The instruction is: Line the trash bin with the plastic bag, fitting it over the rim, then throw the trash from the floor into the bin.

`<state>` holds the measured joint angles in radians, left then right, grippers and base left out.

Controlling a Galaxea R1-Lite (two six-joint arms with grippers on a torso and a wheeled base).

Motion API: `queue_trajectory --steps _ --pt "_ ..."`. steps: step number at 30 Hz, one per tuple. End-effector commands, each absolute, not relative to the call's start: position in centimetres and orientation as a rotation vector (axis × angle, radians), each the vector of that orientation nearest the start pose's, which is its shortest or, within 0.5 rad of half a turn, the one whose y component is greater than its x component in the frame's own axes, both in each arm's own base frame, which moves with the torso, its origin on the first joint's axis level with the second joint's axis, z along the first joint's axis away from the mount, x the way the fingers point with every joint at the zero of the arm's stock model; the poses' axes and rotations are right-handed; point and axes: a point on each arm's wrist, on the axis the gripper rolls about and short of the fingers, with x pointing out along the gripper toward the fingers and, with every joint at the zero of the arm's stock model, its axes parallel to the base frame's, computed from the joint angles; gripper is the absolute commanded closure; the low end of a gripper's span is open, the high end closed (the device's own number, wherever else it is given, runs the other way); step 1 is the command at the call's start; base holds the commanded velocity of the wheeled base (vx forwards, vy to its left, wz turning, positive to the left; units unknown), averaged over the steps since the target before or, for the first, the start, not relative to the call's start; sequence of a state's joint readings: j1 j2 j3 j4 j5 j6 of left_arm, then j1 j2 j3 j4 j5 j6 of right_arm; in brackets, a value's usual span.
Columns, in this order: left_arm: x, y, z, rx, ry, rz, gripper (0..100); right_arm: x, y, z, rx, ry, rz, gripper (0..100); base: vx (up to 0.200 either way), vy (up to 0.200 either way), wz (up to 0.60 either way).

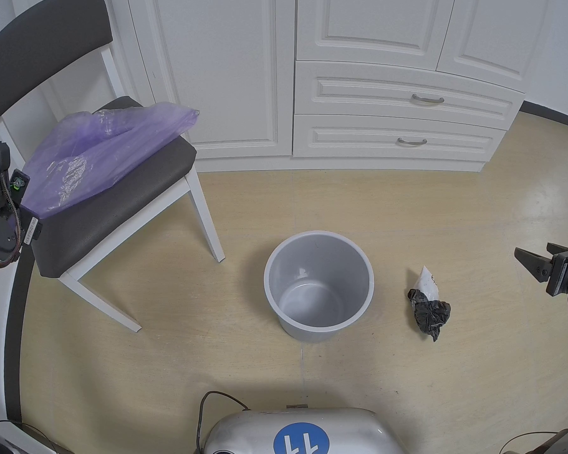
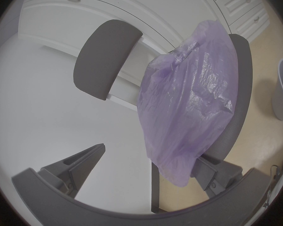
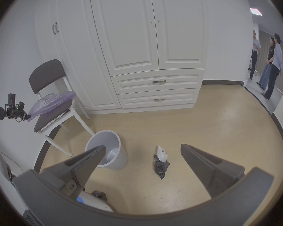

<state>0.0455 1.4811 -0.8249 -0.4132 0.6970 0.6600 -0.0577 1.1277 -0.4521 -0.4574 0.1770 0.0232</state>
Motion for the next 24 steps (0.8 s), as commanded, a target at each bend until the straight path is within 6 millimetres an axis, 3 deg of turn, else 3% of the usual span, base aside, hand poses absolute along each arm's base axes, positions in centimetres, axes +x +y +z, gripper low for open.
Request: queue_trajectory --steps 1,7,18,24 --pt "24.8 2.5 22.9 0.705 0.474 0.629 0 15.3 -0.6 19.9 0.049 0.210 0.117 0 0.000 0.000 0.00" --pt "24.5 1.8 22.5 0.712 0.521 0.543 0 15.2 -0.7 19.9 0.056 0.213 0.149 0 0.000 0.000 0.00" --pt "25.9 2.3 21.7 0.668 0.532 0.510 0 15.0 -0.8 19.8 0.057 0.209 0.150 0 0.000 0.000 0.00" --pt "25.0 2.4 23.9 0.642 0.463 0.536 0 14.9 -0.7 19.8 0.058 0.208 0.163 0 0.000 0.000 0.00"
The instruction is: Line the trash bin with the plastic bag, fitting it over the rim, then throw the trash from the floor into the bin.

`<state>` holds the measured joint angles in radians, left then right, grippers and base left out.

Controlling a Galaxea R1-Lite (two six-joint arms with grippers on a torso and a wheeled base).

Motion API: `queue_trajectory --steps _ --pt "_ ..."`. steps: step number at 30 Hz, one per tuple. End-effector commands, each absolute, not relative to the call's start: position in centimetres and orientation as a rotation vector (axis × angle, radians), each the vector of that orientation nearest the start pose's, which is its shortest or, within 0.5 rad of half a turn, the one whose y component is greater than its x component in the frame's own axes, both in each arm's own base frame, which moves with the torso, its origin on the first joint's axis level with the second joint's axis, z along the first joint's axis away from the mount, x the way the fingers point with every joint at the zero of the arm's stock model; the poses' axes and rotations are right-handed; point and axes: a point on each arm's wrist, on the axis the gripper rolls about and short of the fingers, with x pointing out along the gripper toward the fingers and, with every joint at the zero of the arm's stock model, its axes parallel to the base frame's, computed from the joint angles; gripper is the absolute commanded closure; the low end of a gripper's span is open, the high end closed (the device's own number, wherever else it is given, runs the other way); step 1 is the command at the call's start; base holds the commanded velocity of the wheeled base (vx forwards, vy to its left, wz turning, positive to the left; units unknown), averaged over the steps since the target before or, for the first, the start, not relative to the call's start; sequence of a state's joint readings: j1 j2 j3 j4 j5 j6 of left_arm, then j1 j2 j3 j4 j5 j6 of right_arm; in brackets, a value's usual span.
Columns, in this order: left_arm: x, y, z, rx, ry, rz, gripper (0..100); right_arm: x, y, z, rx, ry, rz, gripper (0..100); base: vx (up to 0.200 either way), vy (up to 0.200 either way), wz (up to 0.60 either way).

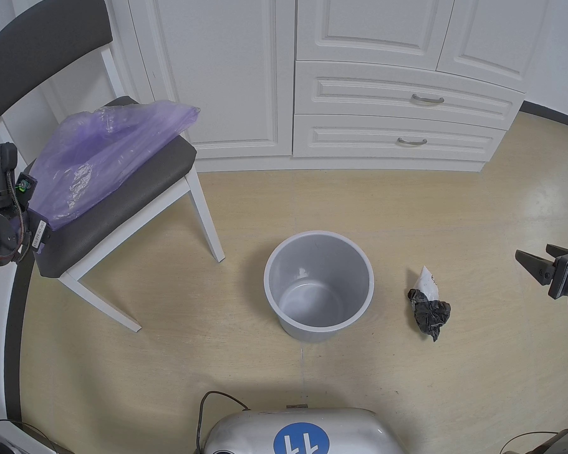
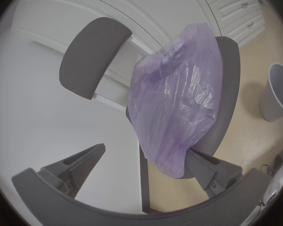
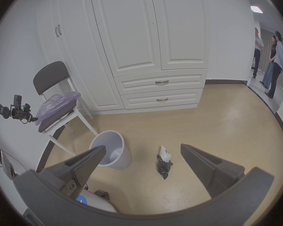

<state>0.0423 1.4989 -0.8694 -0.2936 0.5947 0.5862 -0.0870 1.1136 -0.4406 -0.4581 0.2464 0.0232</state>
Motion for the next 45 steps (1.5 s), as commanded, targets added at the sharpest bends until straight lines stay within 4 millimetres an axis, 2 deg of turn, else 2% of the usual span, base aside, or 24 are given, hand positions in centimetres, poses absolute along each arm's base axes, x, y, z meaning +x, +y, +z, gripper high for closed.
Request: queue_trajectory --steps 1,5,9,11,17,21,22,24,27,34,38,41,45 --pt "24.8 2.4 24.1 0.641 0.459 0.535 0 14.9 -0.7 19.8 0.059 0.209 0.166 0 0.000 0.000 0.00" --pt "24.0 1.9 24.6 0.649 0.484 0.493 0 14.9 -0.7 19.8 0.058 0.209 0.174 0 0.000 0.000 0.00" --pt "24.5 1.9 25.4 0.607 0.454 0.481 0 14.9 -0.7 19.8 0.060 0.209 0.173 0 0.000 0.000 0.00" --pt "25.2 2.2 26.4 0.570 0.423 0.500 0 14.9 -0.7 19.9 0.059 0.206 0.173 0 0.000 0.000 0.00" --pt "25.3 2.6 28.3 0.552 0.366 0.534 0 15.0 -0.8 19.8 0.060 0.209 0.172 0 0.000 0.000 0.00" --pt "25.3 2.3 26.6 0.567 0.417 0.507 0 15.0 -0.8 19.8 0.060 0.211 0.172 0 0.000 0.000 0.00" --pt "25.3 2.3 25.1 0.580 0.460 0.489 0 15.0 -0.8 19.8 0.060 0.211 0.172 0 0.000 0.000 0.00" --pt "25.5 2.0 23.3 0.591 0.508 0.455 0 14.9 -0.8 19.8 0.060 0.211 0.172 0 0.000 0.000 0.00" --pt "26.1 1.8 21.8 0.597 0.527 0.433 0 14.9 -0.8 19.8 0.060 0.209 0.172 0 0.000 0.000 0.00" --pt "27.3 1.6 20.1 0.608 0.515 0.418 0 15.0 -0.8 19.7 0.061 0.217 0.172 0 0.000 0.000 0.00" --pt "27.0 0.0 19.8 0.621 0.502 0.359 0 15.1 -0.8 19.6 0.062 0.220 0.172 0 0.000 0.000 0.00" --pt "27.1 -0.4 19.5 0.628 0.509 0.347 0 15.1 -0.8 19.6 0.061 0.221 0.172 0 0.000 0.000 0.00" --pt "28.3 -0.5 18.6 0.636 0.533 0.348 0 15.1 -0.8 19.6 0.063 0.223 0.172 0 0.000 0.000 0.00"
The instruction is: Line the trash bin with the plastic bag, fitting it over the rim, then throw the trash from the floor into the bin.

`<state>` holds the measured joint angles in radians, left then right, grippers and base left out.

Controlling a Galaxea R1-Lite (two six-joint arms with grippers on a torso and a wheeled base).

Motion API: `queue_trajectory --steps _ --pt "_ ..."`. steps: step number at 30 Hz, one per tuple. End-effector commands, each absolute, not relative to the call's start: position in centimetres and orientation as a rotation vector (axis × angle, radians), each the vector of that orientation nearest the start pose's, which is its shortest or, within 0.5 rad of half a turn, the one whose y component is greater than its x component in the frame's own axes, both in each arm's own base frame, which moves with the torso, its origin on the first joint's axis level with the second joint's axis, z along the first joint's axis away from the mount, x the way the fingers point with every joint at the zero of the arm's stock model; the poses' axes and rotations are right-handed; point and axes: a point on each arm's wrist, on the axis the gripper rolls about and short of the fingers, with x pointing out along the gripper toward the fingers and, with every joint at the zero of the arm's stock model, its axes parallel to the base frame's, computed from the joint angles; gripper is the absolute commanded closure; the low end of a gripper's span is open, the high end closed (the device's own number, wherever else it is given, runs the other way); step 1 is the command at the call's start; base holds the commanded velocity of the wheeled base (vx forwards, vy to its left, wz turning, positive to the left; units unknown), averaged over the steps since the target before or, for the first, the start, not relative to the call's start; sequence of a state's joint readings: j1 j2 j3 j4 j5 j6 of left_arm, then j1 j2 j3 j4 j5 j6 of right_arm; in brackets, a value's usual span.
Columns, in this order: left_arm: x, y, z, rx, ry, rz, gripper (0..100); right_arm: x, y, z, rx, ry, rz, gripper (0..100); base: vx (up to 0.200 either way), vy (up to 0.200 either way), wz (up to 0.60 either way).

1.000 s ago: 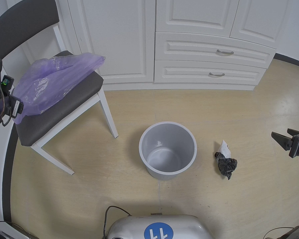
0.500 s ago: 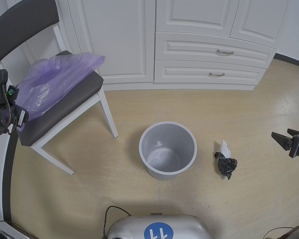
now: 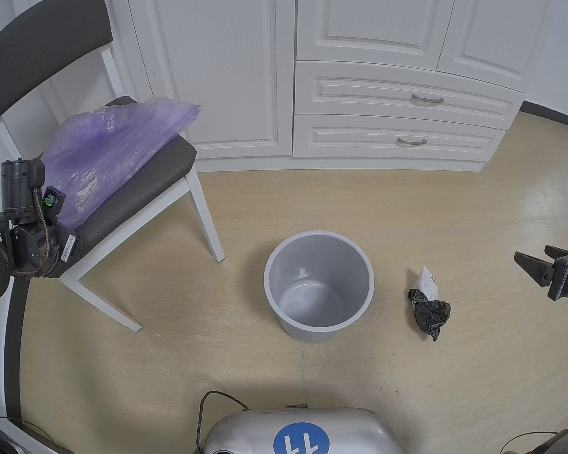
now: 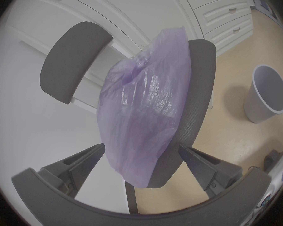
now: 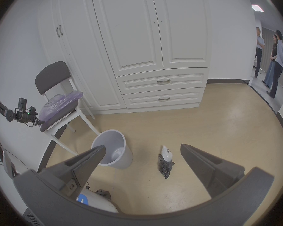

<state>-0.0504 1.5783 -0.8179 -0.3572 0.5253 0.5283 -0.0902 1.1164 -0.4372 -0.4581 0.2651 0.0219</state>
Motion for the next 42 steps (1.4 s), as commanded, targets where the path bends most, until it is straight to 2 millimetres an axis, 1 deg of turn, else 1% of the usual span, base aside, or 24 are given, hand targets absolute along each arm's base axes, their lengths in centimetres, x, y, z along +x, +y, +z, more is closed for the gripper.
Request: queue_trajectory --steps 1,5,8,9,11,15,17,18,20,24,25,28,34,42 --pt "28.5 -0.4 18.6 0.633 0.524 0.352 0 15.1 -0.8 19.6 0.062 0.221 0.172 0 0.000 0.000 0.00" --pt "29.1 -0.1 19.3 0.616 0.471 0.382 0 15.1 -0.8 19.6 0.062 0.220 0.172 0 0.000 0.000 0.00" --pt "28.8 0.7 20.6 0.600 0.442 0.408 0 15.1 -0.8 19.6 0.063 0.223 0.172 0 0.000 0.000 0.00" --pt "28.5 1.0 21.4 0.591 0.421 0.426 0 15.1 -0.8 19.6 0.061 0.221 0.172 0 0.000 0.000 0.00" --pt "28.3 1.4 22.1 0.583 0.409 0.444 0 15.2 -0.8 19.6 0.063 0.224 0.172 0 0.000 0.000 0.00" --pt "28.5 2.9 23.6 0.565 0.393 0.496 0 15.2 -0.8 19.6 0.063 0.224 0.172 0 0.000 0.000 0.00" --pt "28.5 3.1 23.7 0.563 0.391 0.500 0 15.2 -0.8 19.6 0.061 0.224 0.172 0 0.000 0.000 0.00" --pt "28.7 3.7 24.5 0.547 0.371 0.531 0 15.1 -0.8 19.6 0.062 0.220 0.172 0 0.000 0.000 0.00" --pt "28.6 3.8 24.8 0.542 0.360 0.536 0 15.0 -0.8 19.7 0.061 0.217 0.172 0 0.000 0.000 0.00" --pt "28.1 3.1 24.5 0.553 0.366 0.511 0 15.0 -0.8 19.7 0.061 0.217 0.172 0 0.000 0.000 0.00" --pt "28.3 2.5 23.6 0.568 0.383 0.485 0 15.1 -0.8 19.6 0.062 0.220 0.172 0 0.000 0.000 0.00" --pt "28.9 1.9 22.5 0.582 0.413 0.457 0 15.1 -0.8 19.6 0.062 0.218 0.172 0 0.000 0.000 0.00" --pt "30.6 0.3 21.5 0.606 0.431 0.404 0 15.1 -0.8 19.6 0.062 0.220 0.172 0 0.000 0.000 0.00" --pt "32.5 0.6 20.6 0.641 0.433 0.446 0 15.2 -0.8 19.6 0.062 0.221 0.172 0 0.000 0.000 0.00"
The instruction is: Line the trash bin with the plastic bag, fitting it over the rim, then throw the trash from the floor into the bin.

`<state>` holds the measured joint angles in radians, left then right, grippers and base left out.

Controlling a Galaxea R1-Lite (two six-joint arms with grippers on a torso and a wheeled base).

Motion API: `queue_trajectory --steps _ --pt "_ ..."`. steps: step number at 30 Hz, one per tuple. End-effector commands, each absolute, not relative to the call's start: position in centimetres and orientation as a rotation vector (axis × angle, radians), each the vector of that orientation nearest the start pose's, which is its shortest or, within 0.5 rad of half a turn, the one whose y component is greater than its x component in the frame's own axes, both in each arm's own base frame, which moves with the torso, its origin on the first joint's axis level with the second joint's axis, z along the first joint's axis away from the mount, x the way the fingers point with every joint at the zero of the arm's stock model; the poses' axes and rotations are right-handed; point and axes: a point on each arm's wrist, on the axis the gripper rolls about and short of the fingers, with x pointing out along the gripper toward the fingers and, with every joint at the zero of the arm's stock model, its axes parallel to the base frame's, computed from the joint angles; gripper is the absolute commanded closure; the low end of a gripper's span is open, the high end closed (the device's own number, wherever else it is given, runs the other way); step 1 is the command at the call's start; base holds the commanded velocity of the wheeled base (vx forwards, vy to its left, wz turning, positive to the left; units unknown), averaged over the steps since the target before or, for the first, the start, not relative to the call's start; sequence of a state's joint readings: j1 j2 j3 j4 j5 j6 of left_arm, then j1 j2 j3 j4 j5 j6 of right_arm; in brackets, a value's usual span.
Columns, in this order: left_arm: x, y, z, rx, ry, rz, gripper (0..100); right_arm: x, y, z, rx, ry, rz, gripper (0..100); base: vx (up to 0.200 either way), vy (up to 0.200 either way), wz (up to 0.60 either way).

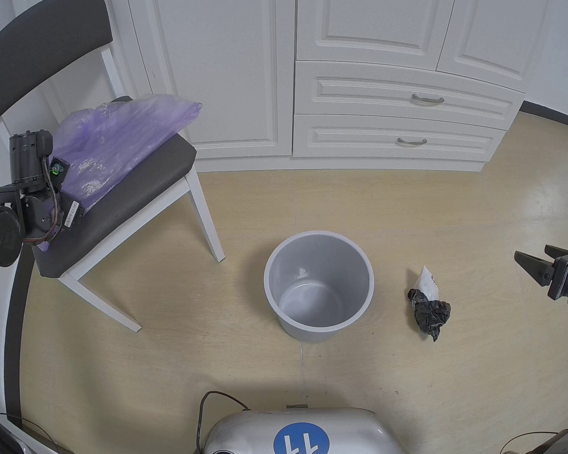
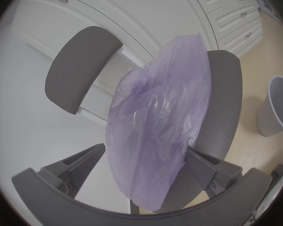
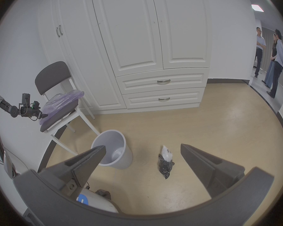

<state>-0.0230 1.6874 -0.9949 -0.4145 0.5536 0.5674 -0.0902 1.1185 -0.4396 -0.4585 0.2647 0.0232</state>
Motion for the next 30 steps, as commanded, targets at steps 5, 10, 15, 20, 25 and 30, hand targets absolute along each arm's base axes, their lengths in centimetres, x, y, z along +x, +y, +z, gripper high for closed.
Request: queue_trajectory --steps 5,10,15,20,25,30 --pt "32.6 0.7 20.6 0.651 0.428 0.452 0 15.2 -0.8 19.6 0.063 0.223 0.169 0 0.000 0.000 0.00" --pt "32.3 1.4 20.9 0.679 0.448 0.509 0 15.2 -0.9 19.6 0.063 0.223 0.167 0 0.000 0.000 0.00" --pt "32.2 1.9 21.2 0.685 0.453 0.548 0 15.3 -0.9 19.6 0.065 0.224 0.167 0 0.000 0.000 0.00" --pt "32.3 1.9 20.9 0.681 0.460 0.548 0 15.2 -0.9 19.6 0.064 0.226 0.167 0 0.000 0.000 0.00" --pt "32.6 1.9 20.8 0.681 0.442 0.554 100 15.3 -0.9 19.5 0.065 0.227 0.167 0 0.000 0.000 0.00" --pt "32.5 1.9 20.7 0.682 0.441 0.554 100 15.3 -0.9 19.5 0.064 0.229 0.167 0 0.000 0.000 0.00"
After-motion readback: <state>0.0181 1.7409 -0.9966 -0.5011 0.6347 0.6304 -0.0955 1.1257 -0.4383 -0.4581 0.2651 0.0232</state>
